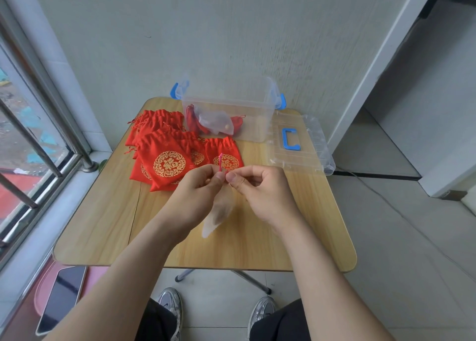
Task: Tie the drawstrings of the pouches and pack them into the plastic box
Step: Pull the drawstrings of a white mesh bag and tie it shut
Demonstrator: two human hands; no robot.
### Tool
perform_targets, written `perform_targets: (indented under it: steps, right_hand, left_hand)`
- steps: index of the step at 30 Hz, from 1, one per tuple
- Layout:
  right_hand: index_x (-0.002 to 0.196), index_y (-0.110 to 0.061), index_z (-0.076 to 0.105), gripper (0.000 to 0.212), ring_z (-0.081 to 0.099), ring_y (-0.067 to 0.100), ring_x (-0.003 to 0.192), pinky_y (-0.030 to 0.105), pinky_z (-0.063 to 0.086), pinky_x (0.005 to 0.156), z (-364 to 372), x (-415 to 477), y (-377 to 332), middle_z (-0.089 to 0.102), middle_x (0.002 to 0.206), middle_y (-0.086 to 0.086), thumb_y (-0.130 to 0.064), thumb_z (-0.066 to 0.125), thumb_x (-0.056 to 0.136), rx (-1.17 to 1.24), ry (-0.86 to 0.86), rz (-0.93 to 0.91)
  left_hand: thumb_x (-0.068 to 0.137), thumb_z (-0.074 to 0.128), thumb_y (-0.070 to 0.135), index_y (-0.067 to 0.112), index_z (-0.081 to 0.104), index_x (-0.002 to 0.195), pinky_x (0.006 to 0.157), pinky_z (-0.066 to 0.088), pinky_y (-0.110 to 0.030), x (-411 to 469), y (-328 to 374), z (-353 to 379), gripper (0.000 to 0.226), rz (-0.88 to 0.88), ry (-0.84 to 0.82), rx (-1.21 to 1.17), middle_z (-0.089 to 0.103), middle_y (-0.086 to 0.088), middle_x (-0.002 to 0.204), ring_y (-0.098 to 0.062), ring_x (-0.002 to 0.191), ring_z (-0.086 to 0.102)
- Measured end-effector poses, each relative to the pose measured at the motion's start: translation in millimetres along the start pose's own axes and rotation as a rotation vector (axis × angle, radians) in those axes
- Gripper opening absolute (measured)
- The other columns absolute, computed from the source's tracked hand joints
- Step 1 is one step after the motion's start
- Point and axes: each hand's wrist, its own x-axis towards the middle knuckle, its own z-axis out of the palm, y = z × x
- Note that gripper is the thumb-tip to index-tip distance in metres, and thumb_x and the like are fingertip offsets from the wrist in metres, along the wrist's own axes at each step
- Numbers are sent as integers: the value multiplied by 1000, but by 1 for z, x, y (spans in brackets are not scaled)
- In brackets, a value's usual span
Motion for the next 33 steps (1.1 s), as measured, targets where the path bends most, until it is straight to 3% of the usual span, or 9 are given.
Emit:
perform_targets:
  steps: [4, 12, 17, 20, 24, 27, 29, 31, 33]
  right_hand:
    - [104, -17, 83, 15, 78, 12, 95, 31, 63, 89, -1, -1, 0, 82, 95, -4, -24, 85, 91, 33, -51, -17]
    - [91, -21, 82, 9, 76, 10, 81, 30, 63, 79, 3, 0, 3, 80, 83, -7, -29, 86, 90, -75, 40, -37]
    - [86, -21, 80, 8, 72, 4, 73, 21, 57, 70, 7, 0, 3, 78, 77, -9, -25, 83, 92, -132, 120, -71]
    - [84, -22, 78, 9, 69, 3, 70, 21, 56, 67, 7, 1, 3, 75, 74, -10, -23, 82, 92, -163, 150, -100]
    - [85, -20, 75, 8, 66, 4, 70, 21, 54, 66, 9, 0, 4, 72, 75, -10, -19, 78, 93, -200, 117, -168]
    - [86, -18, 75, 8, 64, 5, 69, 19, 50, 66, 10, -1, 2, 71, 76, -11, -17, 78, 93, -187, 92, -209]
    - [86, -18, 75, 8, 65, 5, 70, 19, 50, 66, 11, -1, 1, 72, 76, -11, -17, 78, 93, -187, 92, -224]
    - [86, -18, 75, 8, 66, 6, 71, 20, 52, 66, 12, -1, 1, 72, 77, -11, -18, 78, 93, -189, 98, -227]
    - [86, -19, 74, 8, 67, 6, 72, 22, 54, 66, 13, -2, 1, 72, 77, -10, -19, 77, 93, -191, 106, -221]
  left_hand:
    - [113, 50, 23, 6, 68, 102, 77, 44, -34, 1, 0, -1, 27, -12, 8, -25, 63, 2, 82, -13, 80, 56]
    - [113, 47, 20, 5, 65, 104, 77, 45, -35, 0, 2, 3, 25, 12, 8, -19, 60, -2, 87, -15, 82, 54]
    - [110, 57, 23, 13, 71, 92, 75, 46, -39, 0, 1, 0, 24, 60, 42, 3, 65, -5, 82, -18, 78, 57]
    - [106, 65, 21, 16, 77, 94, 84, 56, -37, -1, 4, -1, 18, 83, 99, 2, 78, -6, 90, -20, 89, 72]
    - [102, 71, 20, 17, 81, 98, 93, 61, -41, -2, 5, -2, 12, 55, 141, -12, 81, -1, 93, -20, 97, 77]
    - [97, 76, 16, 17, 77, 105, 89, 61, -38, -3, 7, -1, 8, 42, 222, -49, 82, 1, 91, -14, 91, 78]
    - [94, 80, 16, 14, 68, 110, 83, 61, -39, -3, 9, -1, 20, 10, 275, -103, 81, -3, 88, -19, 86, 79]
    - [91, 83, 17, 11, 66, 104, 79, 61, -37, -3, 8, -2, 22, 23, 301, -74, 80, -7, 84, -23, 83, 79]
    - [89, 85, 18, 13, 72, 96, 80, 61, -34, -3, 7, -1, 15, 64, 296, 17, 80, -4, 82, -18, 82, 78]
